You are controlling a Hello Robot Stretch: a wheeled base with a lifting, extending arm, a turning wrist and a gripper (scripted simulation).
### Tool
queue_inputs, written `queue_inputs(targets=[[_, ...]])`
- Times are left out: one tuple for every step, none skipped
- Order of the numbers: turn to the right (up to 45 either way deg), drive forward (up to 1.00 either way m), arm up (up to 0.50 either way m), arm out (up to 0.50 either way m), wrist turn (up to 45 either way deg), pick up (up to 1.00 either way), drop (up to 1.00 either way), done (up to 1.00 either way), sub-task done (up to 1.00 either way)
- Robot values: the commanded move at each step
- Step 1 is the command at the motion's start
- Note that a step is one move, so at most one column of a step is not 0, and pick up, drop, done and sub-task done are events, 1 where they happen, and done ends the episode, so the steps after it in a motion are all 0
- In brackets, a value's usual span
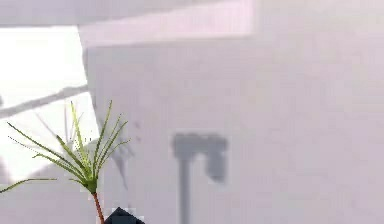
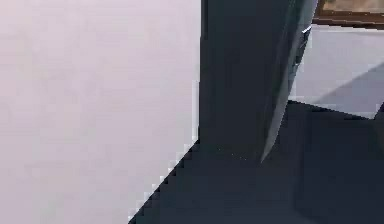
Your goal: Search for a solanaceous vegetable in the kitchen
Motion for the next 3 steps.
queue_inputs(targets=[[-45.0, 0.00, 0.00, 0.00, 0.0, 0.00, 0.00, 0.00, 0.00], [-45.0, 0.00, 0.00, 0.00, 0.0, 0.00, 0.00, 0.00, 0.00], [-45.0, 0.00, 0.00, 0.00, 0.0, 0.00, 0.00, 0.00, 0.00]])
